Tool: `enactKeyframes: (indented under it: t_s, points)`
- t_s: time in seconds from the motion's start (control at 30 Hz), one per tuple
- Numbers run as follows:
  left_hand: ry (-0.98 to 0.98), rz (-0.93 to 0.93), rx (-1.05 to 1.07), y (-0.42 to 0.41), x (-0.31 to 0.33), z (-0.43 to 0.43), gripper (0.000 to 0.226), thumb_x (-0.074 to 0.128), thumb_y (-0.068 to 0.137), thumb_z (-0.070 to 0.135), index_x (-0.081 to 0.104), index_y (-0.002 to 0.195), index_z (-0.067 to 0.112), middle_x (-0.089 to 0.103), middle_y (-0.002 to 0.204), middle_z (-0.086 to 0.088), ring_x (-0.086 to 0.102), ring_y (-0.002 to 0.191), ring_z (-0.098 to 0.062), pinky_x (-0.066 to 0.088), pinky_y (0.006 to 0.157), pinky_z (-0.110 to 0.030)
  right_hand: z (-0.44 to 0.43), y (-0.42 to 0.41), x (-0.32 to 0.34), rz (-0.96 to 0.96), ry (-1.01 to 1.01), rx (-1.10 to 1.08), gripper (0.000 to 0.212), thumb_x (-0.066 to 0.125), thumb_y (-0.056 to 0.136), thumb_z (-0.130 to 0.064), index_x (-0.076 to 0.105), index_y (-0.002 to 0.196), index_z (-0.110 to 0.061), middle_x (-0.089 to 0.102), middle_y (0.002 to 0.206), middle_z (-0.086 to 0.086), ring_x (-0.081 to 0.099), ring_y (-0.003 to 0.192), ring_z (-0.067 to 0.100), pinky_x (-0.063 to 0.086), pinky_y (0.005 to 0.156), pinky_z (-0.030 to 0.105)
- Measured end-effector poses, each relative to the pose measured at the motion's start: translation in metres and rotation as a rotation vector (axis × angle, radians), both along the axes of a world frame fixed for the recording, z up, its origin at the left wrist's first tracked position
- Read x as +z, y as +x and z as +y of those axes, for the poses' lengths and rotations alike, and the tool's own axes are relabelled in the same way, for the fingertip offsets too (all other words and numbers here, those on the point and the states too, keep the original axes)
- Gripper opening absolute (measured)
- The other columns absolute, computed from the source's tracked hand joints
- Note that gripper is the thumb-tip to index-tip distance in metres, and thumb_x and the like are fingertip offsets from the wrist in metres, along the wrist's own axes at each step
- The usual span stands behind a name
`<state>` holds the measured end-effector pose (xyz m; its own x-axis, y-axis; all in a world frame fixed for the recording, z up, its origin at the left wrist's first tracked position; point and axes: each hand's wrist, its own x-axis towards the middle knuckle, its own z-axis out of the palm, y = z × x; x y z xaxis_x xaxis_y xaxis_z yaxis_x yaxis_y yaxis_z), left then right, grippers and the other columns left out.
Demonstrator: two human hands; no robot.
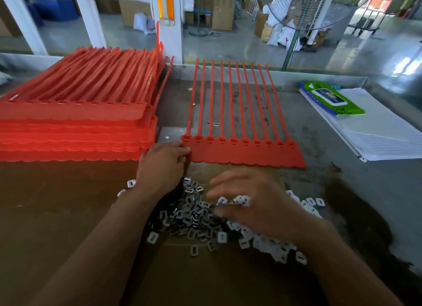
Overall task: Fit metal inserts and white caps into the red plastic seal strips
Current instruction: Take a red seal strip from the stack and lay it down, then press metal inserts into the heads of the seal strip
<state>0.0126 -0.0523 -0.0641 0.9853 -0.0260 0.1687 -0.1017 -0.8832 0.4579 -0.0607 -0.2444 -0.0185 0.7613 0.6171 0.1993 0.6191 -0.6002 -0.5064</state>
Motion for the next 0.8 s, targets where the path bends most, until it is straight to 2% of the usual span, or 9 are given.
enactKeyframes:
  t_s: [0.07,0.13,0.2,0.23,0.37,0.5,0.6,0.67,0.8]
  points:
    - [-0.005,-0.014,0.008,0.001,-0.001,-0.001,0.031,0.049,0.088,0.017,0.061,0.115,0.026,0.049,0.134,0.009,0.038,0.126,-0.017,0.029,0.105,-0.04,0.017,-0.004,-0.003,-0.003,-0.083,0.164,0.036,0.069,0.075,-0.033,0.068,0.109,-0.021,0.061,0.121,0.0,0.044,0.112,0.002,0.019,0.094,0.004]
    - [-0.001,-0.013,0.011,0.001,-0.001,-0.002,0.031,0.048,0.089,0.017,0.061,0.115,0.026,0.049,0.133,0.009,0.038,0.125,-0.018,0.03,0.105,-0.04,0.029,-0.004,-0.007,-0.024,-0.179,0.257,0.043,0.067,0.079,-0.035,0.061,0.12,-0.025,0.05,0.134,0.001,0.037,0.124,0.012,0.017,0.098,0.014]
    - [0.005,-0.013,0.007,0.002,-0.002,-0.003,0.031,0.048,0.088,0.017,0.061,0.115,0.027,0.05,0.133,0.009,0.038,0.125,-0.018,0.03,0.105,-0.04,0.03,0.0,-0.011,-0.05,-0.227,0.255,0.042,0.063,0.083,-0.032,0.057,0.124,-0.026,0.044,0.139,0.001,0.033,0.127,0.016,0.018,0.099,0.021]
    - [0.006,-0.016,0.003,0.003,-0.002,-0.003,0.031,0.048,0.088,0.017,0.061,0.115,0.027,0.05,0.133,0.009,0.039,0.124,-0.019,0.03,0.105,-0.04,0.028,0.003,-0.012,-0.061,-0.23,0.233,0.039,0.063,0.084,-0.029,0.059,0.122,-0.025,0.046,0.137,0.001,0.035,0.125,0.017,0.019,0.098,0.02]
    - [0.021,-0.043,-0.008,0.002,-0.003,-0.003,0.031,0.049,0.088,0.017,0.062,0.115,0.025,0.051,0.132,0.006,0.041,0.123,-0.02,0.031,0.104,-0.041,0.013,0.012,-0.011,-0.022,-0.186,0.088,0.027,0.064,0.083,-0.02,0.067,0.11,-0.021,0.057,0.122,-0.005,0.038,0.113,0.002,0.011,0.088,-0.002]
    - [0.026,-0.07,-0.011,0.001,-0.003,-0.004,0.03,0.049,0.088,0.016,0.063,0.113,0.024,0.053,0.13,0.005,0.042,0.123,-0.019,0.032,0.103,-0.039,0.003,0.016,-0.013,-0.011,-0.11,-0.048,0.018,0.064,0.082,-0.012,0.072,0.096,-0.019,0.067,0.104,-0.006,0.043,0.096,-0.007,0.019,0.083,-0.005]
    - [0.029,-0.076,-0.005,0.0,-0.003,-0.004,0.03,0.049,0.088,0.016,0.063,0.113,0.026,0.053,0.13,0.006,0.042,0.123,-0.018,0.033,0.102,-0.039,0.0,0.016,-0.015,-0.019,-0.035,-0.162,0.016,0.066,0.079,-0.01,0.074,0.09,-0.02,0.069,0.097,-0.008,0.046,0.088,-0.008,0.027,0.079,0.0]
    - [0.024,-0.067,0.0,0.0,-0.003,-0.004,0.031,0.049,0.088,0.017,0.062,0.114,0.026,0.052,0.13,0.006,0.041,0.123,-0.018,0.032,0.103,-0.039,0.001,0.017,-0.017,-0.004,-0.007,-0.23,0.017,0.066,0.08,-0.011,0.073,0.091,-0.023,0.069,0.098,-0.011,0.051,0.088,-0.002,0.028,0.078,0.002]
    - [0.021,-0.053,-0.002,0.0,-0.004,-0.004,0.031,0.049,0.088,0.017,0.062,0.114,0.026,0.051,0.131,0.007,0.04,0.124,-0.018,0.031,0.103,-0.04,0.002,0.018,-0.018,0.057,0.079,-0.32,0.028,0.07,0.077,-0.013,0.066,0.102,-0.026,0.069,0.093,-0.014,0.052,0.075,-0.016,0.035,0.073,-0.002]
